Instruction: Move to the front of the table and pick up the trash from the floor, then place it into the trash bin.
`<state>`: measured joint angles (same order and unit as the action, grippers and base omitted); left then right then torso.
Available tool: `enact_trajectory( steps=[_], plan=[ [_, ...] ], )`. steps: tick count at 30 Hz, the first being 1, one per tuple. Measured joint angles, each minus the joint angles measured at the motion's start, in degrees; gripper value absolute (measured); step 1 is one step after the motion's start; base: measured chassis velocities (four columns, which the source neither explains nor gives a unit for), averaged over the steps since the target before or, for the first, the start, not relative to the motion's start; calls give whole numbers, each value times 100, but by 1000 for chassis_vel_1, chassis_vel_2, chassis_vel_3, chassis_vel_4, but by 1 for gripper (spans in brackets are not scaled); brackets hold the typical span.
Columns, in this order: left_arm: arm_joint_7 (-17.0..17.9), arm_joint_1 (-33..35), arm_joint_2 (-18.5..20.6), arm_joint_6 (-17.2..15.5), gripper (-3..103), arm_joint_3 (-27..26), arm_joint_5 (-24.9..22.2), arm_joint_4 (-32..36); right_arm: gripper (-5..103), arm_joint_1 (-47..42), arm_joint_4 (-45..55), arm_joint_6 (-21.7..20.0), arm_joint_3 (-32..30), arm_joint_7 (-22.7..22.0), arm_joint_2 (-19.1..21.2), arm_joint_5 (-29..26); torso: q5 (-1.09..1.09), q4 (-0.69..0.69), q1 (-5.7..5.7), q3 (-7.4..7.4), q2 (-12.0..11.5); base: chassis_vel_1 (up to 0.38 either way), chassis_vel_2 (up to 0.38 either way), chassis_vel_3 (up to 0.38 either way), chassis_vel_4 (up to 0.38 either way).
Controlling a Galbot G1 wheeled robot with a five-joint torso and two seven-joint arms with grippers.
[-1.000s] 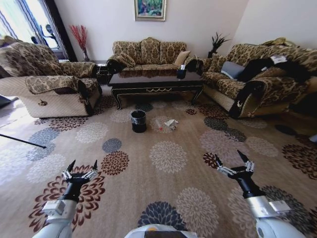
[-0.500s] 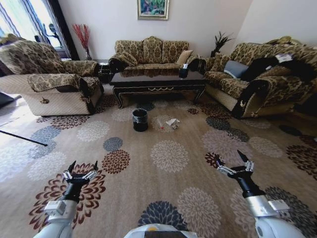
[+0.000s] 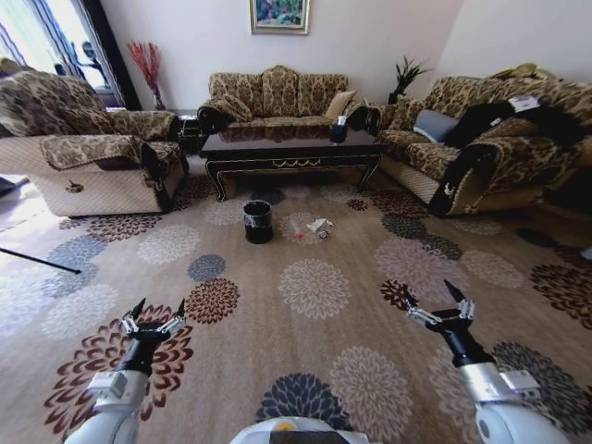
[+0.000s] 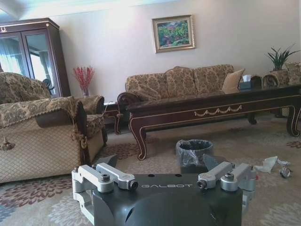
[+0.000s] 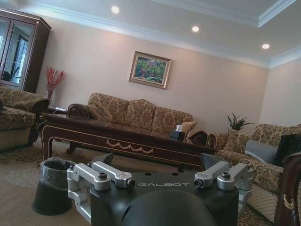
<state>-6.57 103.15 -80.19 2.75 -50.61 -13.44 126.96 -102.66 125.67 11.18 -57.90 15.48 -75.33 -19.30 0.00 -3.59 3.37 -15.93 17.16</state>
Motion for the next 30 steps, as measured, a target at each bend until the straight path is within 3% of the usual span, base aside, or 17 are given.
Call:
enact_trajectory(
  steps=[13, 19, 25, 27, 30],
  plan=[
    [-92, -53, 6, 88, 100, 40, -99, -110, 100, 128, -95, 7, 21, -59, -5, 16, 0, 0, -98, 164, -265, 0, 0, 0, 0],
    [-106, -82, 16, 107, 100, 51, -109, -182, 100, 140, -2, 3, 125, -323, 34, -279, 0, 0, -137, 250, -390, 0, 0, 0, 0],
    [-106, -153, -11, 108, 100, 80, -115, -231, 100, 26, 13, 585, 161, -269, 104, 101, 0, 0, -178, 372, -552, 0, 0, 0, 0],
    [-106, -155, -16, 108, 100, 83, -122, -231, 100, 22, 17, 538, 152, -262, 93, 29, 0, 0, -182, 387, -571, 0, 0, 0, 0],
    [-100, -151, -18, 97, 100, 77, -148, -177, 100, 52, 11, 81, 15, -338, 33, -590, 0, 0, -217, 443, -662, 0, 0, 0, 0]
  ],
)
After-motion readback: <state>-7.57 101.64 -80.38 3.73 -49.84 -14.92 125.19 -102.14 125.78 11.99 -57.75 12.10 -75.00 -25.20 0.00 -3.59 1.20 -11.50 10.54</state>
